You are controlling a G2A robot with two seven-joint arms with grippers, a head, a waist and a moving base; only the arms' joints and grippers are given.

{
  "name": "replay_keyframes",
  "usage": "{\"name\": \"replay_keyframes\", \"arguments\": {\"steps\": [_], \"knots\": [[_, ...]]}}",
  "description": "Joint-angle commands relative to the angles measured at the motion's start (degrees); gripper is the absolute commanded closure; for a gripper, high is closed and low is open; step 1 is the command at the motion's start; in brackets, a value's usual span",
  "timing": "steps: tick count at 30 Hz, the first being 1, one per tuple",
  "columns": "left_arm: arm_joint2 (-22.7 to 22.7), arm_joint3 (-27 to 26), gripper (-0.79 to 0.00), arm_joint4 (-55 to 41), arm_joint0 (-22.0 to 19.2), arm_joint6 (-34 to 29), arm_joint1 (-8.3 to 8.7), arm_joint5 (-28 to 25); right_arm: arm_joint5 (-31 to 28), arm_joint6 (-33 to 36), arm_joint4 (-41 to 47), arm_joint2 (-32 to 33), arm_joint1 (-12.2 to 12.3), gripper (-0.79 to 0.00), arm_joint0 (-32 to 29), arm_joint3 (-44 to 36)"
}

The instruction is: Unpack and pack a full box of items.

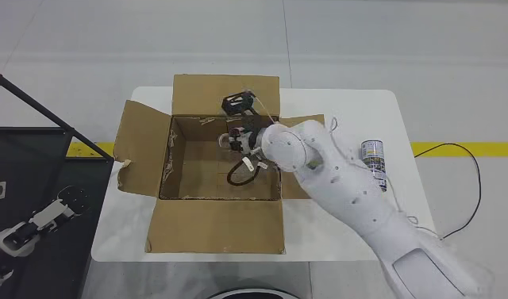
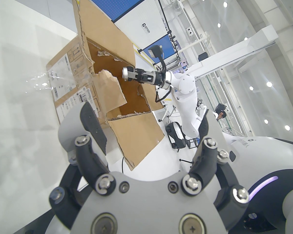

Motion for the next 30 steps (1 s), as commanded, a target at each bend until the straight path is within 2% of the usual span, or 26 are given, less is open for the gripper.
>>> {"name": "replay_keyframes", "arguments": {"steps": [1, 8, 14, 21, 30], "knots": [[0.0, 0.0, -0.785, 0.0, 0.0, 0.0, 0.0, 0.0, 0.5, -1.3, 0.3, -2.3, -1.3, 0.0, 0.7, 3.1], [0.0, 0.0, -0.785, 0.0, 0.0, 0.0, 0.0, 0.0, 2.3, -4.9, -1.0, -8.9, -5.7, 0.0, 2.5, 12.6], [0.0, 0.0, -0.785, 0.0, 0.0, 0.0, 0.0, 0.0, 2.1, -5.1, -2.2, -12.1, -8.9, 0.0, 3.7, 17.9], [0.0, 0.0, -0.785, 0.0, 0.0, 0.0, 0.0, 0.0, 0.0, -4.5, -2.3, -12.8, -11.2, -0.151, 4.5, 21.5], [0.0, 0.0, -0.785, 0.0, 0.0, 0.0, 0.0, 0.0, -1.7, -4.2, -3.1, -11.8, -12.6, -0.225, 4.7, 23.2]]}}
